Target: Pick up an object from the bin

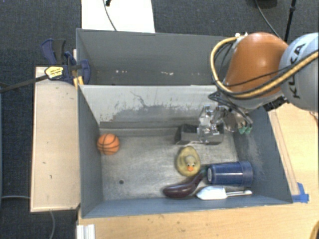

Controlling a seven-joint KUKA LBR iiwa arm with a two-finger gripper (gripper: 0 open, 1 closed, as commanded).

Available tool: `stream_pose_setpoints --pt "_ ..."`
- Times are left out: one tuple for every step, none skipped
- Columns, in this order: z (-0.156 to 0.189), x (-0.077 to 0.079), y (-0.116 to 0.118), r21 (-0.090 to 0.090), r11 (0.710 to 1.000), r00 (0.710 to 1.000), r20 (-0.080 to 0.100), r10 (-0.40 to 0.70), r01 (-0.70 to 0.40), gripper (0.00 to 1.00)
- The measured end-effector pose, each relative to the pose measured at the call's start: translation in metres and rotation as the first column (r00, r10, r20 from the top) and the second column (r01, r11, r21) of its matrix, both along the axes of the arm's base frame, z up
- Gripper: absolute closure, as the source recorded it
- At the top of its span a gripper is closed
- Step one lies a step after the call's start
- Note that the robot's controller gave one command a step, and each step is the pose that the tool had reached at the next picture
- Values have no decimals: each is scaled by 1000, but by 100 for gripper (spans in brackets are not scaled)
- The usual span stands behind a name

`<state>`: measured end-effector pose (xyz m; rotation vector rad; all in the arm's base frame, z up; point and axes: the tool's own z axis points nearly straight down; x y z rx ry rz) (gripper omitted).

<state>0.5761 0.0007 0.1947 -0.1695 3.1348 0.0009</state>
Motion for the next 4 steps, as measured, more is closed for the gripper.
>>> stream_pose_setpoints --pt "-67 6 34 2 1000 1000 -1 3 -3 0" --pt "-67 7 34 1 1000 1000 0 2 -2 0" --pt "-103 -11 14 32 994 994 44 102 -103 100" --pt "-103 -11 14 32 994 994 44 101 -102 100"
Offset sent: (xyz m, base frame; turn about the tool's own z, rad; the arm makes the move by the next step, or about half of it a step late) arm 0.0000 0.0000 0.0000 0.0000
